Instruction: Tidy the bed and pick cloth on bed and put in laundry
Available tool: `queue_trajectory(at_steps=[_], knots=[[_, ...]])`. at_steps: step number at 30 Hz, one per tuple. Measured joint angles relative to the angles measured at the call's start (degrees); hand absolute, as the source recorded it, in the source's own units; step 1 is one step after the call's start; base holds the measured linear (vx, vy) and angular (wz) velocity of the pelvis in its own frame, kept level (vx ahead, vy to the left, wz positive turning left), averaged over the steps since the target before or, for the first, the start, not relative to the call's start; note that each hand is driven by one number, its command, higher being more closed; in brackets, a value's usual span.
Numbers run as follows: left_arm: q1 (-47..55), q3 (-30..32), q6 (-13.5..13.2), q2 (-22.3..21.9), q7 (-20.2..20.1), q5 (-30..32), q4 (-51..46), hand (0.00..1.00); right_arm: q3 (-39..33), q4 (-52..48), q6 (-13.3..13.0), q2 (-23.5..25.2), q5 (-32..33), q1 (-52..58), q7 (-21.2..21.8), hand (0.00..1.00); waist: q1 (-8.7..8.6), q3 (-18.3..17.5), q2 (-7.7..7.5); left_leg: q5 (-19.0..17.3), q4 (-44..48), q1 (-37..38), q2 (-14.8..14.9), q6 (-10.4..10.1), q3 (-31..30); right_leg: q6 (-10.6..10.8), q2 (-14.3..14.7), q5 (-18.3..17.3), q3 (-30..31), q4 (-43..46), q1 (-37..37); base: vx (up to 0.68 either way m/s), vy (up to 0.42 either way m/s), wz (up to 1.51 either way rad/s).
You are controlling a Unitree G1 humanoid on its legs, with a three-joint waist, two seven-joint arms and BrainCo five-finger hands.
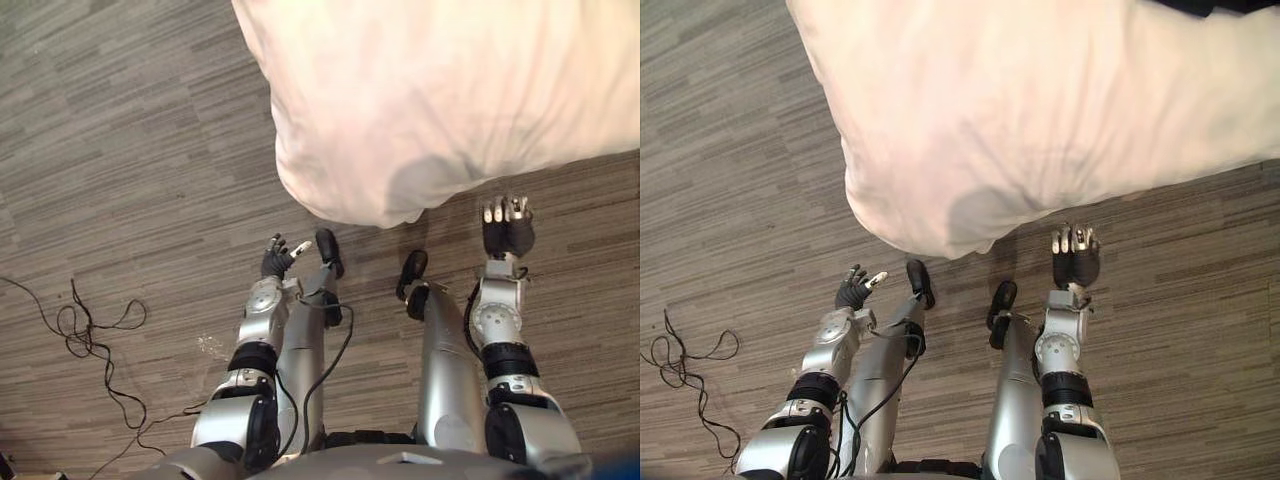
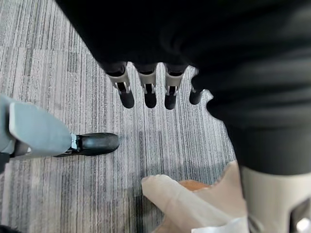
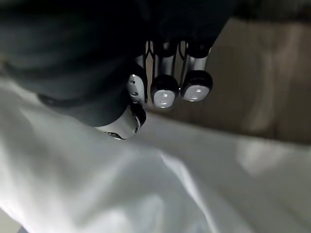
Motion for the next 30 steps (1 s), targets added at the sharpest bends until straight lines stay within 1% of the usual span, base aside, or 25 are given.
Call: queue_trajectory(at_steps=[1, 2, 4, 7, 8, 9, 10, 11, 12, 13, 14, 16, 17, 18, 19, 21, 22, 23, 24, 25, 26, 27, 28, 29, 30], knots=[[0.06, 0.0, -0.05, -0.06, 0.28, 0.0, 0.02, 0.0, -0.41, 0.42, 0.13, 0.0, -0.15, 0.4, 0.08, 0.0, -0.03, 0.0, 0.0, 0.0, -0.08, 0.35, 0.0, 0.0, 0.03, 0.01, 0.03, 0.07, 0.0, -0.18, 0.39, 0.02, -0.004, -0.17], [0.65, 0.01, -0.45, -0.35, 1.2, 0.0, 0.05, 0.0, -2.54, 2.75, 0.81, 0.03, -0.87, 2.89, 0.42, 0.0, -0.32, -0.02, -0.04, -0.01, -0.85, 2.63, 0.05, 0.0, 0.34, 0.15, 0.33, 0.6, 0.0, -1.35, 2.64, 0.03, 0.007, -0.19], [1.46, 0.0, -0.84, -0.53, 1.46, 0.01, 0.09, 0.0, -4.53, 5.44, 1.42, 0.07, -3.9, 6.49, 0.81, 0.0, -0.9, -0.17, -0.26, -0.1, -2.2, 6.02, -0.13, -0.08, 0.82, 0.54, 0.46, 0.87, 0.03, -2.83, 5.94, 0.02, 0.015, -0.23], [2.37, 0.03, -1.48, -0.38, 1.49, -0.01, 0.59, 0.0, -7.2, 9.06, 3.7, 0.04, -11.72, 11.01, 0.01, 0.0, -1.22, -1.36, -0.66, -0.23, -5.07, 10.07, -0.66, -0.36, 1.47, 1.01, 0.68, 1.18, 0.23, -4.93, 9.24, 0.0, 0.021, -0.17], [3.01, 0.02, -1.54, -0.35, 1.48, -0.03, 0.73, 0.0, -8.21, 10.27, 4.64, 0.21, -17.0, 12.1, -1.06, 0.0, -1.37, -1.8, -0.84, -0.01, -6.23, 11.84, -0.85, -0.3, 1.61, 1.21, 0.73, 1.34, 0.09, -5.67, 10.86, 0.02, 0.017, -0.06], [4.22, -0.02, -1.54, -0.34, 1.45, -0.03, 0.95, 0.0, -8.27, 11.4, 5.69, 0.39, -23.75, 13.28, -2.5, 0.0, -1.49, -3.33, -1.09, -0.05, -7.43, 13.13, -1.0, 0.02, 1.94, 1.37, 0.73, 1.43, -0.2, -6.6, 12.09, 0.03, 0.015, -0.03], [4.77, -0.04, -1.52, -0.33, 1.45, -0.01, 1.45, 0.0, -8.11, 12.05, 6.31, 0.46, -26.86, 13.83, -3.04, 0.0, -1.57, -4.17, -1.17, -0.11, -8.02, 13.98, -0.89, 0.11, 2.67, 1.48, 0.72, 1.49, -0.68, -7.32, 13.1, 0.07, 0.009, 0.17], [5.72, -0.06, -1.42, -0.29, 1.44, 0.14, 2.84, 0.0, -8.09, 13.53, 7.1, 0.98, -32.37, 14.9, -4.4, 0.0, -2.25, -5.85, -1.18, -0.33, -8.83, 15.89, 0.11, 0.39, 5.94, 1.65, 0.67, 1.59, -2.32, -8.91, 15.93, 0.14, -0.01, 0.51], [6.98, -0.23, -1.11, -0.28, 1.41, 1.16, 3.68, 0.0, -8.15, 14.69, 7.79, 1.89, -36.46, 16.38, -5.94, 0.0, -3.04, -7.44, -1.21, -0.37, -8.32, 18.37, 2.0, 0.5, 11.1, 1.79, 0.56, 1.66, -5.02, -10.61, 20.05, 0.18, -0.016, 0.68], [7.3, -0.51, -1.05, -0.25, 1.39, 1.86, 4.33, 0.0, -8.13, 14.98, 8.1, 2.29, -37.62, 17.39, -6.49, 0.0, -3.18, -7.92, -1.32, -0.36, -8.06, 19.77, 2.64, 0.55, 12.78, 1.82, 0.44, 1.66, -6.37, -11.3, 22.25, 0.21, -0.018, 0.8], [8.14, -1.19, -0.86, -0.14, 1.22, 4.05, 5.02, 0.0, -8.16, 14.97, 9.04, 2.92, -39.67, 19.18, -7.59, 0.0, -2.98, -8.49, -1.87, -0.28, -7.05, 22.05, 2.64, 0.91, 12.09, 1.9, -0.01, 1.61, -8.39, -11.64, 26.17, 0.23, 0.025, 0.65], [10.78, -2.11, -1.33, 0.57, 1.18, 7.32, 5.05, 0.0, -8.33, 14.98, 10.59, 3.47, -42.55, 20.89, -8.91, 0.0, -2.5, -9.93, -3.27, -3.12, -3.01, 24.08, 2.9, 1.43, 11.59, 2.57, -0.57, 1.21, -8.75, -11.56, 30.5, 0.18, 0.048, 0.38], [13.08, -1.88, -2.13, 1.25, 1.57, 8.57, 5.08, 0.0, -8.61, 14.95, 11.24, 3.87, -44.34, 21.05, -9.75, 0.0, -2.36, -10.75, -4.29, -5.99, 1.71, 24.58, 3.38, 1.63, 10.8, 3.9, -1.16, 0.39, -8.29, -11.46, 32.44, 0.07, 0.05, 0.03], [14.21, -1.79, -2.4, 1.53, 1.74, 8.59, 5.13, 0.0, -8.65, 14.91, 11.34, 3.98, -45.29, 21.06, -9.89, 0.0, -2.34, -11.2, -4.63, -7.32, 4.1, 24.54, 3.68, 1.76, 10.58, 4.47, -1.27, -0.03, -7.82, -11.4, 33.08, 0.07, 0.073, -0.32], [17.33, -1.7, -3.39, 1.75, 2.75, 8.47, 6.39, 0.0, -8.49, 14.52, 11.77, 3.98, -47.51, 21.07, -10.35, 0.0, -1.69, -12.32, -4.96, -9.8, 11.53, 24.2, 4.85, 1.83, 9.78, 5.04, -1.29, -1.0, -4.63, -11.43, 34.61, 0.04, 0.06, -0.49], [19.8, -1.52, -4.35, 1.72, 2.7, 8.52, 7.75, 0.0, -8.18, 14.59, 11.93, 3.78, -48.47, 21.51, -10.74, 0.0, -0.63, -13.88, -4.37, -11.21, 16.42, 23.66, 5.69, 1.58, 7.57, 5.17, -0.91, -0.94, -1.32, -11.6, 34.5, 0.02, 0.091, -0.95], [22.27, -1.16, -5.46, 1.64, 2.55, 9.27, 9.05, 0.0, -7.93, 14.46, 11.75, 3.31, -49.54, 22.73, -10.9, 0.0, -0.13, -15.36, -2.92, -13.43, 19.17, 23.65, 6.68, 0.47, 5.22, 5.78, 0.01, -0.59, 1.03, -12.17, 34.46, 0.01, 0.216, -1.31], [24.19, -1.04, -6.33, 0.91, 2.18, 10.72, 10.16, 0.0, -7.96, 14.77, 11.58, 2.52, -49.86, 23.95, -11.02, 0.0, -0.17, -16.74, -1.0, -15.84, 20.37, 24.02, 7.49, -0.57, 3.17, 6.46, 1.1, -0.16, 2.54, -12.79, 34.44, 0.01, 0.208, -1.07], [24.77, -1.05, -6.87, 0.64, 2.06, 11.56, 10.77, 0.0, -8.0, 14.75, 11.48, 2.23, -49.9, 24.84, -11.12, 0.0, -0.42, -17.13, -0.37, -16.87, 20.32, 24.56, 7.55, -1.08, 2.38, 6.62, 1.48, 0.02, 3.17, -12.91, 34.48, -0.01, 0.213, -0.79], [25.56, -1.06, -7.67, 0.3, 0.95, 13.06, 11.8, 0.0, -8.14, 15.23, 10.91, 1.81, -50.32, 26.34, -11.15, 0.0, -0.87, -17.67, -0.44, -18.07, 18.88, 26.08, 7.31, -1.91, 1.99, 7.14, 1.68, 0.68, 4.43, -13.35, 34.48, -0.03, 0.145, -0.56], [26.04, -1.09, -8.23, 0.27, 0.07, 14.17, 11.97, 0.0, -8.18, 15.85, 10.11, 1.8, -50.86, 27.27, -11.24, 0.0, -1.26, -18.84, 0.04, -18.56, 17.44, 27.09, 7.05, -2.13, 2.02, 7.32, 1.85, 1.57, 5.15, -14.22, 34.44, -0.05, 0.147, -0.66], [26.58, -1.07, -8.38, 0.32, -0.56, 15.46, 11.97, 0.0, -8.47, 16.48, 8.76, 1.93, -50.81, 28.43, -11.55, 0.0, -1.85, -19.55, -0.55, -18.61, 15.86, 28.33, 6.68, -2.1, 2.23, 7.97, 2.15, 3.76, 5.72, -16.29, 34.92, -0.04, 0.084, -0.49], [26.61, -1.07, -8.38, 0.32, -0.8, 15.67, 11.97, 0.0, -8.5, 16.49, 8.56, 1.99, -50.81, 28.68, -11.55, 0.0, -2.07, -19.73, -0.65, -18.61, 15.59, 28.58, 6.62, -2.1, 2.22, 8.12, 2.24, 4.26, 5.77, -16.79, 35.1, -0.06, 0.094, -0.49], [26.41, -1.15, -8.39, 0.45, -1.81, 16.32, 11.91, 0.0, -8.61, 16.87, 7.68, 2.18, -50.74, 29.21, -11.55, 0.0, -2.56, -20.38, -0.89, -18.62, 15.03, 29.24, 6.5, -2.09, 2.36, 8.61, 2.54, 6.43, 6.35, -18.66, 35.7, -0.07, 0.082, -0.58], [26.36, -1.22, -8.39, 0.65, -2.74, 16.34, 11.87, 0.0, -8.62, 17.65, 6.96, 2.31, -50.57, 29.2, -11.44, 0.0, -2.49, -20.77, -1.63, -18.96, 13.79, 30.26, 6.49, -2.11, 3.35, 8.8, 2.91, 8.42, 7.6, -20.15, 35.59, -0.14, 0.123, -0.68]])
